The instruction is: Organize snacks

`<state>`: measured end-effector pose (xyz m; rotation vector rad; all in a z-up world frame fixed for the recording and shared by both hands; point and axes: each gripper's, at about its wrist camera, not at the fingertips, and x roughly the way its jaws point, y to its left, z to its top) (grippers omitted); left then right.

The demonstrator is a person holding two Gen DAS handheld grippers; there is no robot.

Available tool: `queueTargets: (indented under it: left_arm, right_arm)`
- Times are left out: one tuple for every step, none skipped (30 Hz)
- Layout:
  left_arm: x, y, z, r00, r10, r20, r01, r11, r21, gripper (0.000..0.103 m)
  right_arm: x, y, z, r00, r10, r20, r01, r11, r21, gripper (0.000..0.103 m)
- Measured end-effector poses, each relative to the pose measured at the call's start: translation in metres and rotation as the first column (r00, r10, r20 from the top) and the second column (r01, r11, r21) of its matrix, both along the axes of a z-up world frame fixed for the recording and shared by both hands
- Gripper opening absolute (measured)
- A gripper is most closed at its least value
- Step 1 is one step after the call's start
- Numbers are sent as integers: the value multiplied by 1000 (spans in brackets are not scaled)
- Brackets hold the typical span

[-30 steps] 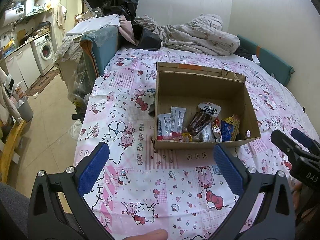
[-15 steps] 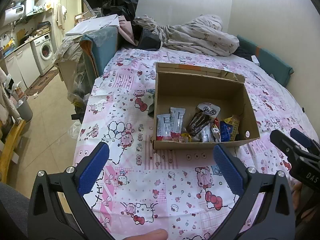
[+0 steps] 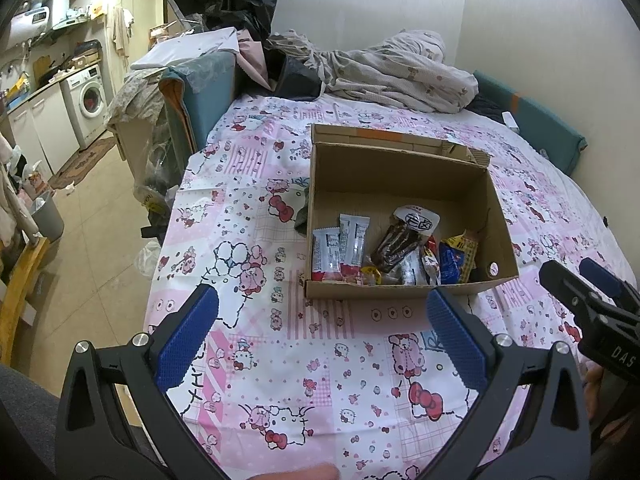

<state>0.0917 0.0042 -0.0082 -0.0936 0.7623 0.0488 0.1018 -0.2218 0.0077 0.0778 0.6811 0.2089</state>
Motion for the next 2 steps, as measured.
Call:
queueTargets:
  left_arm:
    - [0,-1,0,1000,-4,0,4,1000,-5,103]
    - [0,-1,0,1000,-6,2,6,1000,-6,103]
  right_arm:
    - [0,0,0,1000,1,1,-1,1000,0,103]
    - [0,0,2,1000,2,5,-2,1000,1,103]
